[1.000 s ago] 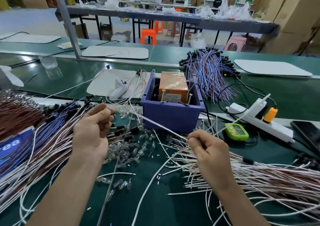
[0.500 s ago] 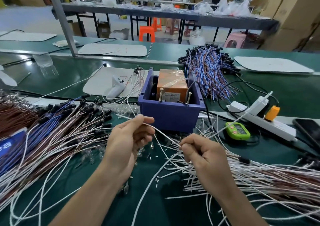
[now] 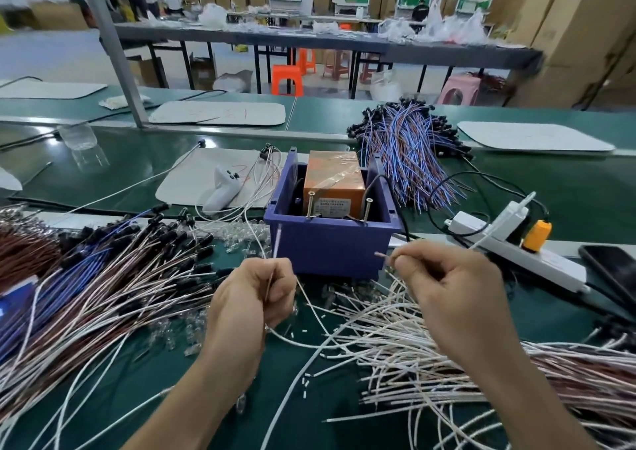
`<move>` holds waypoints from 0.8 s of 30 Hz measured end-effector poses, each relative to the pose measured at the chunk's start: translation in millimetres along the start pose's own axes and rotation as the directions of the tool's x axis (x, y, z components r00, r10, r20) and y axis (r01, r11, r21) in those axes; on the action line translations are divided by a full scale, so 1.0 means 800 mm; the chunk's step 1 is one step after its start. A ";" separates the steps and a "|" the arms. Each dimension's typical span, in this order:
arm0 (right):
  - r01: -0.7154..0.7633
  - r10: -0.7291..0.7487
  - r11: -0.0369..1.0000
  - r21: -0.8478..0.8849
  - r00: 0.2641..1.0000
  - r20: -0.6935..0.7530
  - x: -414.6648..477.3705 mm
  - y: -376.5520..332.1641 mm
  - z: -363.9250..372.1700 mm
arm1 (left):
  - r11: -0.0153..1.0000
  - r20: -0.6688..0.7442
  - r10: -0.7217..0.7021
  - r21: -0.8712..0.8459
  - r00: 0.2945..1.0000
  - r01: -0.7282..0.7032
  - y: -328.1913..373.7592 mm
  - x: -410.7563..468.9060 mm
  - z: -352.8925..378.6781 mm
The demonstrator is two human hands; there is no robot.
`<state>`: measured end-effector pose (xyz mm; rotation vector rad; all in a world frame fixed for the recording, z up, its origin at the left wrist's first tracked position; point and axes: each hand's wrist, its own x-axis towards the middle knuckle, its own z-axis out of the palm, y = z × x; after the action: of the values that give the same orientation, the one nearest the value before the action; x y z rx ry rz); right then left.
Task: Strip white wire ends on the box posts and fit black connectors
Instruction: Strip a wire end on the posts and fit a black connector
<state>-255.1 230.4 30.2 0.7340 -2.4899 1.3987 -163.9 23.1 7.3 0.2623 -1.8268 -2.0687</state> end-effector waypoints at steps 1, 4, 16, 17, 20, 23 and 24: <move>0.025 -0.023 0.998 -0.061 1.000 0.020 0.008 -0.006 -0.009 | 0.997 0.011 0.024 0.080 1.000 -0.025 0.000 -0.001 0.002; 0.071 -0.064 0.990 -0.119 0.996 0.066 0.033 -0.019 -0.027 | 0.971 0.058 0.043 0.234 0.997 -0.056 -0.006 -0.003 0.007; 0.040 -0.030 0.997 -0.060 0.987 0.157 0.061 -0.003 -0.008 | 0.825 -0.041 0.221 0.541 0.974 -0.164 0.009 0.011 0.032; 0.044 -0.036 0.998 -0.048 0.986 0.162 0.064 -0.002 -0.008 | 0.799 -0.040 0.230 0.578 0.972 -0.165 0.014 0.016 0.031; 0.076 -0.075 0.997 -0.005 0.986 0.147 0.073 -0.007 -0.005 | 0.711 -0.007 0.249 0.681 0.968 -0.178 0.026 0.024 0.027; 0.112 -0.106 0.993 -0.042 0.987 0.122 0.074 -0.006 -0.002 | 0.711 -0.081 0.283 0.687 0.956 -0.152 0.023 0.019 0.025; 0.113 -0.106 0.992 -0.055 0.988 0.112 0.074 -0.005 -0.002 | 0.725 -0.122 0.297 0.674 0.947 -0.141 0.021 0.017 0.024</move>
<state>-304.2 210.7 57.5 0.9431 -2.5178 1.2716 -181.0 34.2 27.6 0.4121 -2.2490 -1.1083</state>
